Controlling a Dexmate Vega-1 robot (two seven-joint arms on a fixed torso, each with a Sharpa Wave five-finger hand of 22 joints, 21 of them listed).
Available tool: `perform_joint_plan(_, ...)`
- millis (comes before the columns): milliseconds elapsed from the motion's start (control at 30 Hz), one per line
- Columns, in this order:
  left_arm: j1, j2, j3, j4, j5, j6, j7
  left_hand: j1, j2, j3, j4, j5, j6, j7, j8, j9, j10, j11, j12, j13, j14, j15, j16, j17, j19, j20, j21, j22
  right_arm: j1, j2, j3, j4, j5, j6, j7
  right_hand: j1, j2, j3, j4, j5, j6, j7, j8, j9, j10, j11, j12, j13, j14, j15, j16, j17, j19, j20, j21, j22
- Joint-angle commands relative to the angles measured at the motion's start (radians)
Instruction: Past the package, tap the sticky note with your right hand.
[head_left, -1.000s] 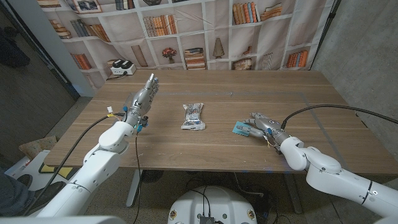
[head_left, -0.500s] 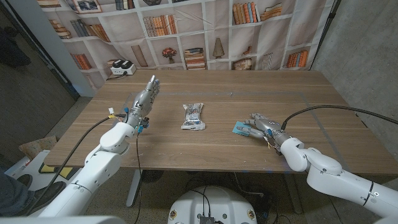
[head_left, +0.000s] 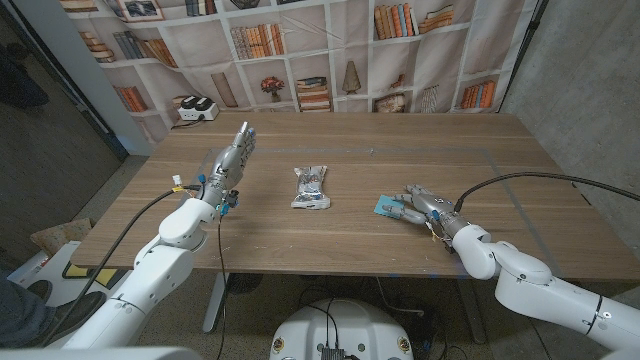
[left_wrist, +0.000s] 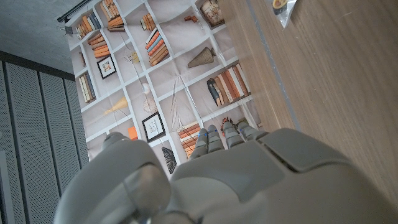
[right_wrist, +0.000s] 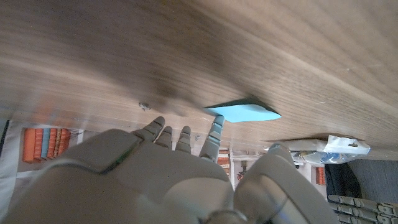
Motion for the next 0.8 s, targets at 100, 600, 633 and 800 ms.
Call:
perform_joint_plan(100, -0.009, -0.009, 0.013, 0.015, 0.000, -0.016, -0.011, 0.009, 0.001, -0.008, 0.003, -0.003, 0.007, 0.003, -0.006, 0.004, 0.003, -0.008, 0.000, 0.002, 0.005, -0.002, 0.001, 0.001, -0.006, 0.006, -0.001, 0.003, -0.048, -0.033, 0.039, -0.028, 0.050, -0.008, -0.049, 0.007, 0.003, 0.003, -0.005, 0.002, 0.025, -0.003, 0.009, 0.004, 0.016, -0.005, 0.009, 0.005, -0.013, -0.005, 0.009, 0.001, 0.010, 0.001, 0.008, 0.003)
perform_joint_plan(600, -0.026, -0.010, 0.023, 0.027, -0.002, -0.015, -0.017, 0.010, 0.002, -0.011, 0.003, -0.005, 0.008, 0.003, -0.007, 0.004, 0.004, -0.006, 0.000, 0.002, 0.004, -0.001, 0.000, 0.001, -0.008, 0.007, -0.002, 0.003, -0.055, -0.040, 0.033, -0.037, 0.060, -0.045, -0.050, 0.009, 0.004, 0.003, -0.007, 0.002, 0.042, -0.009, 0.012, 0.004, 0.029, -0.008, 0.013, 0.005, 0.000, -0.010, 0.010, 0.001, 0.020, 0.002, 0.011, 0.003)
perform_joint_plan(633, -0.026, -0.009, 0.023, 0.027, -0.002, -0.013, -0.017, 0.010, 0.002, -0.011, 0.003, -0.005, 0.007, 0.002, -0.007, 0.004, 0.004, -0.006, 0.000, 0.002, 0.004, -0.002, 0.000, 0.001, -0.008, 0.008, -0.002, 0.003, -0.054, -0.041, 0.031, -0.037, 0.058, -0.049, -0.048, 0.009, 0.004, 0.002, -0.007, 0.001, 0.046, -0.009, 0.013, 0.004, 0.029, -0.007, 0.013, 0.005, 0.000, -0.010, 0.010, 0.001, 0.020, 0.002, 0.011, 0.003)
perform_joint_plan(800, -0.029, -0.007, 0.026, 0.024, 0.000, -0.009, -0.017, 0.011, 0.002, -0.012, 0.003, -0.006, 0.008, 0.003, -0.007, 0.004, 0.003, -0.010, -0.001, 0.002, 0.006, -0.001, 0.000, 0.001, -0.008, 0.008, -0.002, 0.003, -0.056, -0.047, 0.031, -0.039, 0.060, -0.069, -0.047, 0.009, 0.004, 0.002, -0.008, 0.001, 0.049, -0.009, 0.013, 0.004, 0.029, -0.008, 0.012, 0.005, 0.000, -0.010, 0.009, 0.001, 0.020, 0.002, 0.011, 0.003)
